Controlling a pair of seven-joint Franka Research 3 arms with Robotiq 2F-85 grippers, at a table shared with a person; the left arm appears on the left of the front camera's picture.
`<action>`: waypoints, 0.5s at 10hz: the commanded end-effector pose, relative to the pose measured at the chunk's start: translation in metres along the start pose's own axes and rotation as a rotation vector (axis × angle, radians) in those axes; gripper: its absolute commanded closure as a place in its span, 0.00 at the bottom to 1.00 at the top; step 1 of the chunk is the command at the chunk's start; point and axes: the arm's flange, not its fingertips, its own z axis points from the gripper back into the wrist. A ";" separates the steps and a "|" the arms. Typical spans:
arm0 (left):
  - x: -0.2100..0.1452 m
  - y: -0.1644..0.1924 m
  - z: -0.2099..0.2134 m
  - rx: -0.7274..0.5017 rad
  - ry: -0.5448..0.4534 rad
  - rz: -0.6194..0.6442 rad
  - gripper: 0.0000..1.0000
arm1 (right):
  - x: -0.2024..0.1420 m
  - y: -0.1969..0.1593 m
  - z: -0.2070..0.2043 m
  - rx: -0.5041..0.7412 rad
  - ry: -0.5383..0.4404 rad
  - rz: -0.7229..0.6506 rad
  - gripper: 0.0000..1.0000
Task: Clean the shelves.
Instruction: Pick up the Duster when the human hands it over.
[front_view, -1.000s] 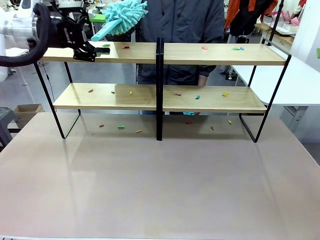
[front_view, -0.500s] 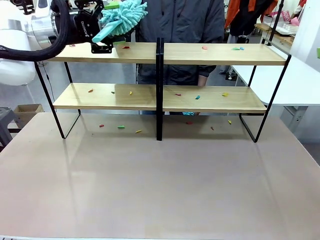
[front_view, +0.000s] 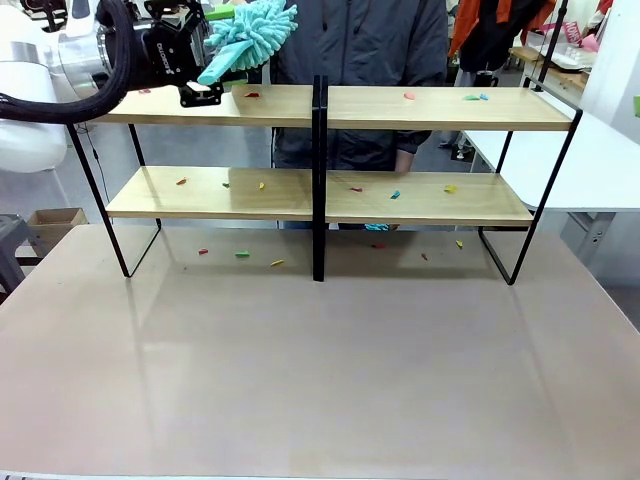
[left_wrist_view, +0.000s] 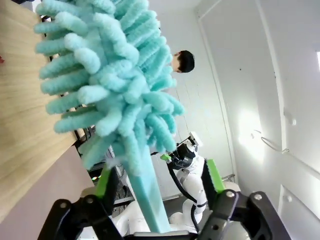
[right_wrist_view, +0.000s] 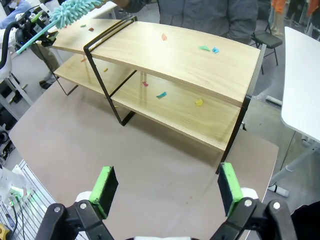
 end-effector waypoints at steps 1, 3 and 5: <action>-0.002 -0.005 0.003 -0.032 0.006 -0.006 1.00 | 0.000 0.000 0.000 0.002 -0.002 -0.001 0.00; -0.002 -0.004 0.003 -0.040 0.007 0.002 1.00 | 0.000 0.000 0.000 0.002 -0.002 -0.001 0.00; -0.001 -0.005 0.002 -0.036 0.004 -0.003 0.95 | 0.000 0.000 0.000 0.002 -0.002 -0.001 0.00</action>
